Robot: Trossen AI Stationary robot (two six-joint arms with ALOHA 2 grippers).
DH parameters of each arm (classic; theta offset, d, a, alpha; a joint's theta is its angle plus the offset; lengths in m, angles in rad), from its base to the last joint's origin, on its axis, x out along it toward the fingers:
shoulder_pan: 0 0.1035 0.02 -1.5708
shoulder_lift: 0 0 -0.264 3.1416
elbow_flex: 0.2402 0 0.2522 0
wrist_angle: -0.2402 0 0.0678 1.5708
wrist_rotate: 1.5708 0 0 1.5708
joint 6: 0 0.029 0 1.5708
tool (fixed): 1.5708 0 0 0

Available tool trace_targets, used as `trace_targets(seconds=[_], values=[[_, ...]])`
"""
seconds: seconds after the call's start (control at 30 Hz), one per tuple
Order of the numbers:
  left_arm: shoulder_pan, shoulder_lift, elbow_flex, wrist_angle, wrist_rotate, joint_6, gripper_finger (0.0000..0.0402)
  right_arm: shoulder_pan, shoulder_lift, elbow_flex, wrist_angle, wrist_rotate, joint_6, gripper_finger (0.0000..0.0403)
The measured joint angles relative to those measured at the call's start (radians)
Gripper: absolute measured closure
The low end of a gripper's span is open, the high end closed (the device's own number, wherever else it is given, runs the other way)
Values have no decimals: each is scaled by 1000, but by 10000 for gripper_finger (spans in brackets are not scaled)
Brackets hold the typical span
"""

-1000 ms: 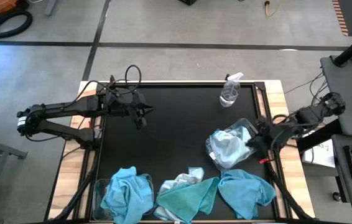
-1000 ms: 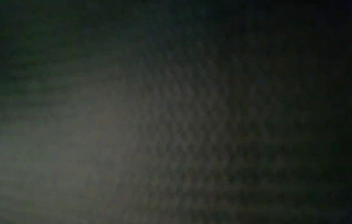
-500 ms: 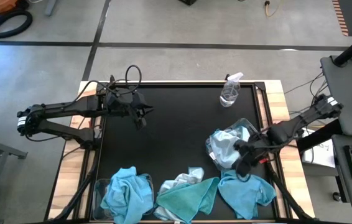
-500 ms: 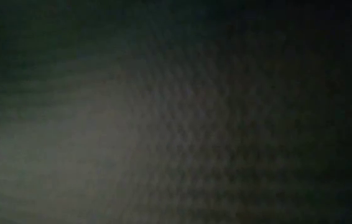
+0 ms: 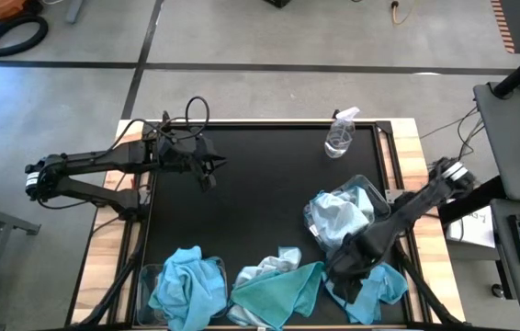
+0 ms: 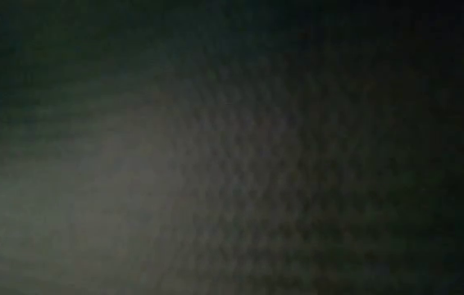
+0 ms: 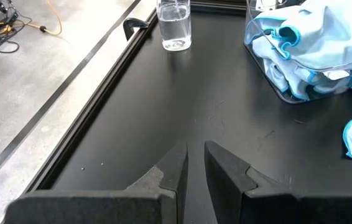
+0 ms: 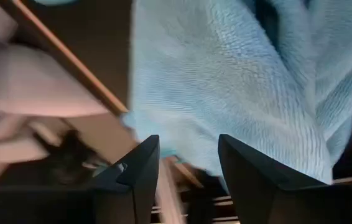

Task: Sort microfiber towel by color & place in baskets
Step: Put the blue towel into the bottom transparent bin

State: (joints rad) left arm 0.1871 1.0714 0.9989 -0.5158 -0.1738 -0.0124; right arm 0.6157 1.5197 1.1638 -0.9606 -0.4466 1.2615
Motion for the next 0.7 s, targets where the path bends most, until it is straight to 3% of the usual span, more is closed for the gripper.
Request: trace_targets(seconds=[0.33, 0.7], values=[[0, 0, 0, 0, 26, -14, 362, 24, 257, 54, -301, 2, -312, 243], [0, 0, 0, 0, 34, -15, 362, 21, 347, 52, -195, 4, -416, 243]])
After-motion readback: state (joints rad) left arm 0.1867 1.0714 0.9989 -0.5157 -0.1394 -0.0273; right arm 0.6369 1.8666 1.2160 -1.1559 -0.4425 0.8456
